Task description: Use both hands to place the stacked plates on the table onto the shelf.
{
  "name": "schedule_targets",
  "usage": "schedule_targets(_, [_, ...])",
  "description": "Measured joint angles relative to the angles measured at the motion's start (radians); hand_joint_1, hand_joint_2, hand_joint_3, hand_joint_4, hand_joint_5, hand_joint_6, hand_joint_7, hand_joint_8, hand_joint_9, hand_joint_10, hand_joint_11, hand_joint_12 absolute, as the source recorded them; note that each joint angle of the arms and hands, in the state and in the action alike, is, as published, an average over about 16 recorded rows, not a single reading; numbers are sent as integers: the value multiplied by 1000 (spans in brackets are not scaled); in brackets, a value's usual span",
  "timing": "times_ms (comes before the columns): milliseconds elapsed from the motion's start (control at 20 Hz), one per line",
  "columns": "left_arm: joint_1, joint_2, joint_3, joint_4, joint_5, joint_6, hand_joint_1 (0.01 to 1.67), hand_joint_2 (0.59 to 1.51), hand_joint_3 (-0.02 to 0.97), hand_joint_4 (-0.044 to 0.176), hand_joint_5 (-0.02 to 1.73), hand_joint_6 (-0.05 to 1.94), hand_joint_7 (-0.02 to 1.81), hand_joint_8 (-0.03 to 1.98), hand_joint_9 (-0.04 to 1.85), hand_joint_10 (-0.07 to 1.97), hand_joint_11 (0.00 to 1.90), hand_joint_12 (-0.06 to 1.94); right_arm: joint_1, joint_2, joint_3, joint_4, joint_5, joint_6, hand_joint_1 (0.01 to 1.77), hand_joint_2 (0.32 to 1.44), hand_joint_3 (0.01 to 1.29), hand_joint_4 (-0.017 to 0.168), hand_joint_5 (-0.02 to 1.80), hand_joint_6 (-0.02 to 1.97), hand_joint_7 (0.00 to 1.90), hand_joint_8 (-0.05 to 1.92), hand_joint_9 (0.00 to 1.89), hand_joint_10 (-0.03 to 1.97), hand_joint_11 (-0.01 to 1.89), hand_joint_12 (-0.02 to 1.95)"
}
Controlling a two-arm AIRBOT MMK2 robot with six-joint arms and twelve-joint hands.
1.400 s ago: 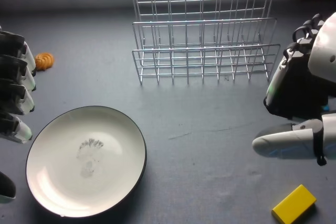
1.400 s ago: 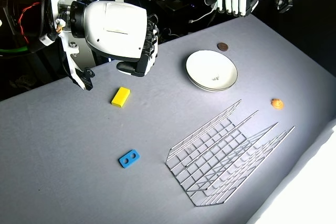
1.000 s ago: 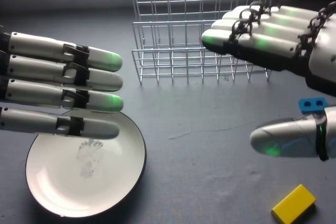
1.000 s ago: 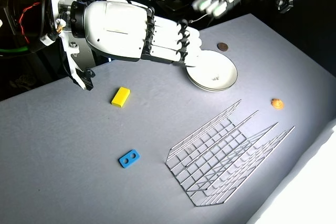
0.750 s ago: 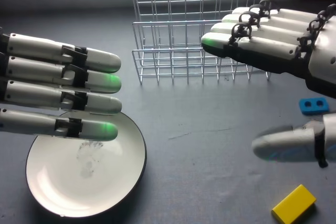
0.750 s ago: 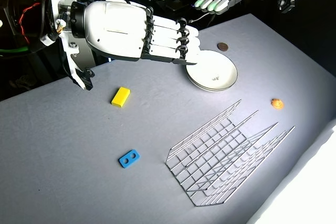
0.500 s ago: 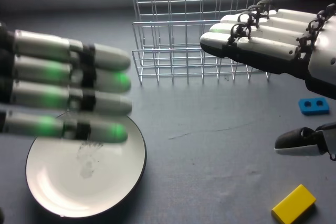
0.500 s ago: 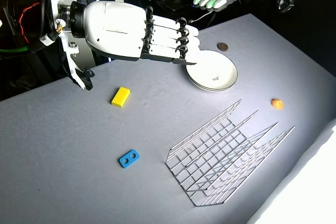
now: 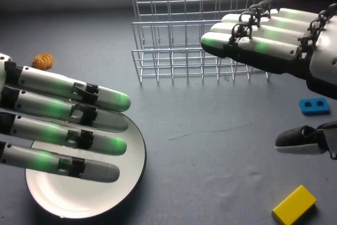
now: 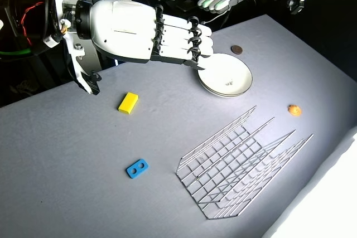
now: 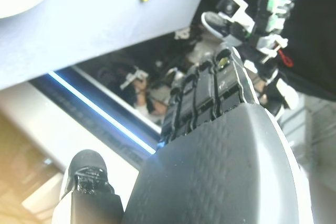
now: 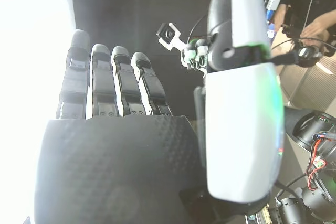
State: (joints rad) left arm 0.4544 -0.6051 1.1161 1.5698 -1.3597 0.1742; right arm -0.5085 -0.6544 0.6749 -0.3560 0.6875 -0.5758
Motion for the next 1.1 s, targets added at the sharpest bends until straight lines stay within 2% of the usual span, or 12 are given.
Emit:
schedule_targets(350, [21,5,-19,16,68,-42,16,1077,24,0,20,-7,20,-14,15,8,15,-10,83,-18,0,-28,-113,43,1117,929,17,-3,21,17,21,14,16,4,13,426])
schedule_targets(700, [88,-14,-17,43,210,-63,15,1082,16,0,20,-7,18,-14,17,8,15,-9,154,-28,0,-72,-230,116,1098,922,17,-3,21,17,21,14,18,4,13,412])
schedule_targets(900, [143,-34,0,61,294,-68,15,1083,11,0,19,-6,17,-14,20,8,14,-10,160,-22,0,-105,-244,154,1102,918,17,-3,20,17,20,14,17,4,13,415])
schedule_targets(1100, [197,-55,33,79,341,-72,15,1080,8,-1,19,-6,15,-15,22,8,14,-10,149,-12,0,-134,-223,164,1099,916,17,-3,23,18,20,14,16,4,13,421])
